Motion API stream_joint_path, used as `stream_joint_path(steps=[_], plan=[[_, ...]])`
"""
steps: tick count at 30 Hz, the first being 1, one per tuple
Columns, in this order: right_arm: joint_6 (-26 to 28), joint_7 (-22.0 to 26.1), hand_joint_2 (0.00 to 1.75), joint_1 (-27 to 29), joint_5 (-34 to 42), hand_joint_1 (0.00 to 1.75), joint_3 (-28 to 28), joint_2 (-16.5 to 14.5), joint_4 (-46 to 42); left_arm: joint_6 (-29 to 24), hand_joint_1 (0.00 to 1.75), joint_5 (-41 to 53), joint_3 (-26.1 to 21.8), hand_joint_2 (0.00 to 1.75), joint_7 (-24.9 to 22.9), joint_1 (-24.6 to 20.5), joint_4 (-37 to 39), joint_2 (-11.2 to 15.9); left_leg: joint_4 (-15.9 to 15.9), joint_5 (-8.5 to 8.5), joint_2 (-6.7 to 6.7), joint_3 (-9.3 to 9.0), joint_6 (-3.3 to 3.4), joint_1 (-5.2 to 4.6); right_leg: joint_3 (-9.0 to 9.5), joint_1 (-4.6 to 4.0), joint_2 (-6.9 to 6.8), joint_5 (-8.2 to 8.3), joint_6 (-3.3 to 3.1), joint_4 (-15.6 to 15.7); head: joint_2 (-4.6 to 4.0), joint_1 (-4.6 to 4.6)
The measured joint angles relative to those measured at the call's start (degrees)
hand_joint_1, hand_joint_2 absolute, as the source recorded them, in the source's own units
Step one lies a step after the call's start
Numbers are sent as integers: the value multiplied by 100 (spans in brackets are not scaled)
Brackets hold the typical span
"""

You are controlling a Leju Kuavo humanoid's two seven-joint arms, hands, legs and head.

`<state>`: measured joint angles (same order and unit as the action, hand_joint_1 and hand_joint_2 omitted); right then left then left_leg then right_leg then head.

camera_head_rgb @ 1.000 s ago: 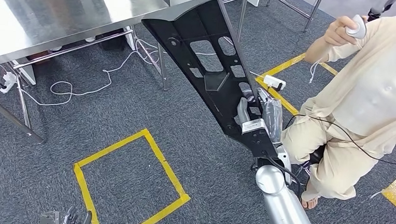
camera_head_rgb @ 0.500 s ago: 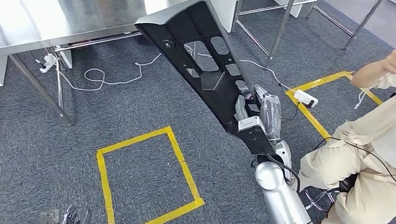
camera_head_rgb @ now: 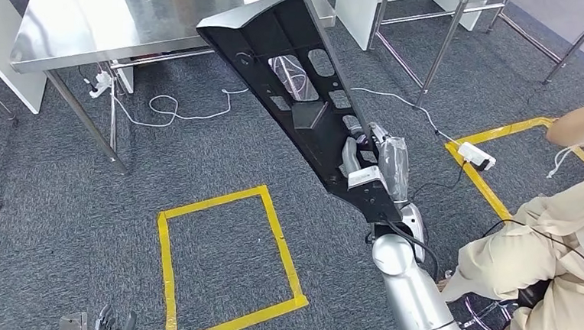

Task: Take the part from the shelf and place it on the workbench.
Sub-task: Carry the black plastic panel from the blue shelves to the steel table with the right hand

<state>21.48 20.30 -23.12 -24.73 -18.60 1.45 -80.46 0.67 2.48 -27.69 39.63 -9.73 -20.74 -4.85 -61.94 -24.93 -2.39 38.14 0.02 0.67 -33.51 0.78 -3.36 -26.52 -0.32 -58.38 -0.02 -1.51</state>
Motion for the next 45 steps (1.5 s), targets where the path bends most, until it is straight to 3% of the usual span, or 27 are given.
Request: stream_joint_path(steps=[2, 4, 6, 7, 9, 11, 12, 13, 15, 17, 19, 21, 23, 24, 31, 34, 39, 45], plan=[[-2, 5, 175, -12, 1, 175, -1, 0, 2, -1, 0, -1, 0, 175, 2, -16, 0, 3, 332, 72, -119, -171, 72, -59, 23, -33, -84, -31, 46, -1, 0, 8], [-2, 10, 175, -16, 1, 175, -3, -2, 4, -1, 0, 1, 0, 175, 4, -20, -1, 4, 375, 79, -2, -183, 123, -77, 44, -48, -175, -57, 102, 12, 0, 15], [-2, 19, 175, -17, 2, 175, -2, 5, 5, -1, 0, 1, -1, 175, 5, -21, -2, -3, 455, 121, 107, -241, 183, -55, 10, -50, -90, -152, 143, -114, 0, 23], [-2, 24, 175, -16, 4, 175, 0, 14, 5, -1, 0, 1, -1, 175, 6, -27, -2, -6, 493, 143, 162, -271, 212, -36, -82, -49, 18, -260, 141, -330, 0, 33], [-2, 31, 175, 11, 6, 175, 4, 37, 8, 0, 0, 1, -2, 175, 7, -39, -2, -9, 507, 153, 280, -278, 236, -25, -436, -19, 222, -538, 102, -1050, 1, 48], [-1, 29, 175, 60, -1, 175, 5, 60, 15, 7, 0, 3, -2, 175, 7, -28, -2, -10, 503, 151, 422, -276, 241, -23, -738, -2, 277, -653, 128, -1561, 1, 57], [2, 26, 175, 76, -13, 175, 5, 74, 18, 11, 0, 5, -2, 175, 5, -18, -2, -11, 498, 149, 495, -277, 239, -20, -749, 6, 287, -578, 174, -1518, 0, 59], [4, 23, 175, 82, -27, 175, 6, 85, 21, 16, 0, 7, -2, 175, 5, -10, -1, -13, 490, 145, 566, -279, 230, -15, -657, 20, 306, -429, 231, -1260, 0, 60], [10, 17, 175, 77, -68, 175, 6, 103, 22, 26, 0, 9, -2, 175, 4, -6, 0, -14, 439, 117, 689, -263, 185, -17, -332, 63, 433, -101, 321, -500, 0, 64], [13, -8, 175, 75, -96, 175, -1, 106, 22, 32, 0, 10, -3, 175, 3, -6, 0, -12, 383, 84, 777, -226, 120, -27, -142, 80, 524, 32, 285, -98, 0, 60], [12, -66, 175, 75, -96, 175, -8, 98, 22, 32, 0, 9, -5, 175, 2, 10, 0, -7, 397, 87, 827, -215, 59, -12, -114, 56, 488, 43, 179, -52, 0, 57], [9, -103, 175, 49, -71, 175, -8, 79, 22, 33, 0, 8, -14, 175, 3, 30, 2, -3, 447, 111, 825, -240, 120, -2, -92, 53, 468, 71, 128, -2, 0, 52], [4, -109, 175, 23, -45, 175, -7, 54, 25, 37, 0, 4, -39, 175, 4, 34, 4, 3, 469, 120, 799, -266, 264, -7, -73, 58, 476, 87, 118, 27, 0, 41], [2, -112, 175, 18, -38, 175, -6, 43, 28, 38, 0, 2, -59, 175, 4, 33, 4, 8, 472, 117, 791, -274, 304, -8, -70, 54, 482, 86, 117, 27, 0, 37], [-63, -117, 175, -29, 22, 175, 3, 27, 71, 34, 0, -1, -140, 175, 4, 32, 4, 10, 495, 115, 744, -304, 316, 8, -64, 13, 524, 85, 90, 26, 0, 40], [-101, -117, 175, -56, 51, 175, 11, 27, 91, 30, 0, -1, -144, 175, 4, 32, 4, 9, 498, 110, 739, -305, 287, 10, -65, 1, 524, 82, 80, 24, 0, 40], [-115, -117, 175, -77, 89, 175, 14, 27, 108, 30, 0, -1, -145, 175, 4, 33, 4, 9, 505, 91, 734, -308, 40, 36, -65, -13, 524, 74, 70, 20, 0, 43], [-196, -82, 175, -75, 207, 175, 39, 49, 128, 41, 0, -1, -146, 175, 7, 37, 7, 7, 498, 85, 732, -302, 8, 12, -64, 1, 523, 74, 70, 22, 0, 45]])
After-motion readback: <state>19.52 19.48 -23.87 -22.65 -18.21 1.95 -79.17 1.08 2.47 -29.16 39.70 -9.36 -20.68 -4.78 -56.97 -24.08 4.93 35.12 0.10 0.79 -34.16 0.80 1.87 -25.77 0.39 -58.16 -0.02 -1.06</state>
